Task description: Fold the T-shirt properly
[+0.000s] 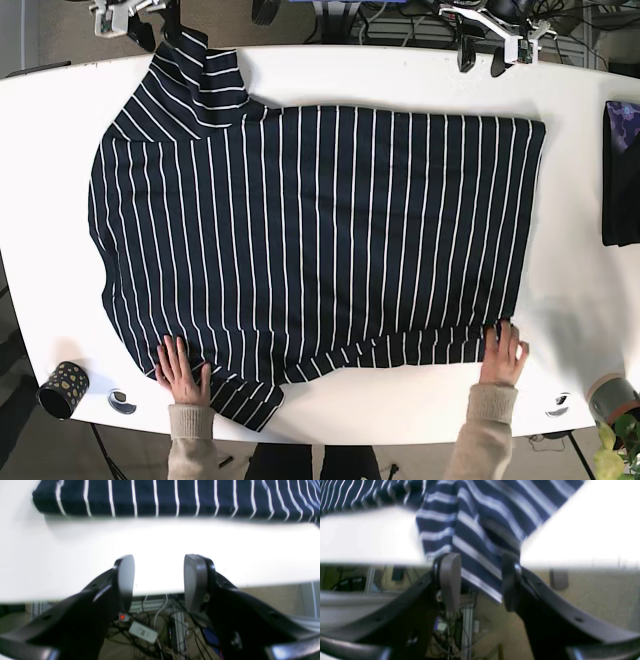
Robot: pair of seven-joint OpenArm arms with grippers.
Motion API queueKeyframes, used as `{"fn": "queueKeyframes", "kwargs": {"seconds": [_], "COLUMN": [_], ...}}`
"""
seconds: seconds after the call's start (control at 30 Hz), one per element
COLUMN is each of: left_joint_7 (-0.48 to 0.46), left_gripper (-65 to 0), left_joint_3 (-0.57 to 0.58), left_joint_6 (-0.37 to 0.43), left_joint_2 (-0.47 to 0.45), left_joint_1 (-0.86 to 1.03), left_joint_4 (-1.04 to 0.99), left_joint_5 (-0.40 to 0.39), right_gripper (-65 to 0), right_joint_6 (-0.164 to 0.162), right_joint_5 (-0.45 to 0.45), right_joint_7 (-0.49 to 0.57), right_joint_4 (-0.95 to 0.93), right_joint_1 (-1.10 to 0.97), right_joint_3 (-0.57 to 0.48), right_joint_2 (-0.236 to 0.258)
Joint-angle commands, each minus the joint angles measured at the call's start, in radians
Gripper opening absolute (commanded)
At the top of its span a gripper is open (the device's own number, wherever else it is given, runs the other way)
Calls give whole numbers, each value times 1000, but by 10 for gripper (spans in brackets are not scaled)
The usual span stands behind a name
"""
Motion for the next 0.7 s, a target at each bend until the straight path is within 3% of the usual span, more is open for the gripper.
{"fn": "queueKeyframes", "kwargs": {"seconds": [0.0,0.13,0.27,0.47,0.67], "left_joint_7": [-15,-15,-15,-8,218], "left_gripper": [-356,-325,-217,-174,-174], "left_joint_3": [-4,-4,-4,-1,-5], "left_joint_6": [-4,-6,-6,-4,-15], "left_joint_2": [-4,-4,-4,-4,-6], "left_joint_1": [-3,-43,-96,-190,-350], "left_joint_4": [18,18,15,13,12], "left_joint_5": [-6,-4,-4,-4,-9], "right_gripper": [-396,-395,-382,-254,-249], "right_joint_6": [11,11,13,13,14], "right_joint_5": [40,89,124,172,259], "right_joint_7": [-31,-134,-255,-416,-591], "right_joint_4": [47,52,52,49,44], "right_joint_1": [17,83,165,276,368], "right_joint_3": [28,57,103,161,229], "right_joint_2": [0,2,2,0,0]}}
